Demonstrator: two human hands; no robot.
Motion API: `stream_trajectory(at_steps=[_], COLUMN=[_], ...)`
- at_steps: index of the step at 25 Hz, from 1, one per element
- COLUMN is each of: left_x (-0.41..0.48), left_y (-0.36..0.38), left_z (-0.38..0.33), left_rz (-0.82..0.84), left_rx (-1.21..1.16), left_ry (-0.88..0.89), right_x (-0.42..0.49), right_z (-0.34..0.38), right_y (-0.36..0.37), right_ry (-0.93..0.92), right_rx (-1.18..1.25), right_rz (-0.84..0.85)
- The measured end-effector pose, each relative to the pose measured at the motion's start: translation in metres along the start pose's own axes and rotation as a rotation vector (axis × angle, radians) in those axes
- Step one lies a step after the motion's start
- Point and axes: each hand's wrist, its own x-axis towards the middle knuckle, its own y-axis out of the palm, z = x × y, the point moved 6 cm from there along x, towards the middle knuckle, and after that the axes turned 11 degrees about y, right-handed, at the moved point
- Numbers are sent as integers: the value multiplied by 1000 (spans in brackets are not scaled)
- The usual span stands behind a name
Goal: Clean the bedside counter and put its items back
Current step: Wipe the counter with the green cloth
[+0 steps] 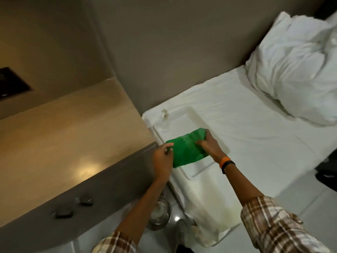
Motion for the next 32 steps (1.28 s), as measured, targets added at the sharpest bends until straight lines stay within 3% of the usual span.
stream_trajectory(at_steps=[4, 8, 10, 14, 17, 23, 28, 32], left_x=[14, 26, 32, 36, 33, 37, 47, 52], left_y=[94, 171, 201, 237, 235, 143, 16, -99], left_z=[59, 119, 141, 173, 171, 41, -60, -70], left_rz=[220, 329, 410, 616, 692, 352, 130, -22], left_rx=[85, 114, 181, 674, 847, 780, 800, 936], left_ry=[-123, -90, -34, 193, 313, 653, 587, 537], right_x=[65, 138, 163, 189, 180, 82, -16, -73], right_z=[-43, -91, -114, -148, -154, -55, 59, 145], right_y=[-19, -13, -10, 2, 13, 1, 8, 68], right_ry=[-30, -91, -76, -109, -217, -471, -701, -926], right_rx=[-308, -487, -548, -882, -1053, -1017, -866, -800], right_rz=[-157, -239, -255, -338, -329, -484, -519, -453])
